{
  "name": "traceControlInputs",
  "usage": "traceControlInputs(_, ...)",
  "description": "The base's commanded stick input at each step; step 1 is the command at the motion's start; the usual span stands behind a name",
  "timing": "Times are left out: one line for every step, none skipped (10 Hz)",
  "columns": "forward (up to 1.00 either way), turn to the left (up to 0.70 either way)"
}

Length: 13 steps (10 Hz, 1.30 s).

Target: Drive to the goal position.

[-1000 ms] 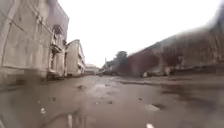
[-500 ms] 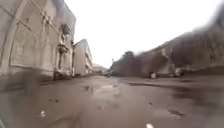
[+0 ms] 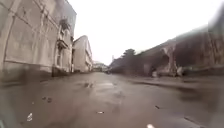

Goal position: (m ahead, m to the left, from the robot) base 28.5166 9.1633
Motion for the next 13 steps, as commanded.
traceControlInputs(0.50, 0.28)
traceControlInputs(0.50, 0.28)
traceControlInputs(0.50, 0.28)
traceControlInputs(0.50, 0.28)
traceControlInputs(0.50, 0.28)
traceControlInputs(0.50, 0.18)
traceControlInputs(0.50, 0.08)
traceControlInputs(0.50, 0.08)
traceControlInputs(0.50, 0.08)
traceControlInputs(0.50, 0.08)
traceControlInputs(0.50, 0.08)
traceControlInputs(0.50, 0.08)
traceControlInputs(0.50, 0.08)
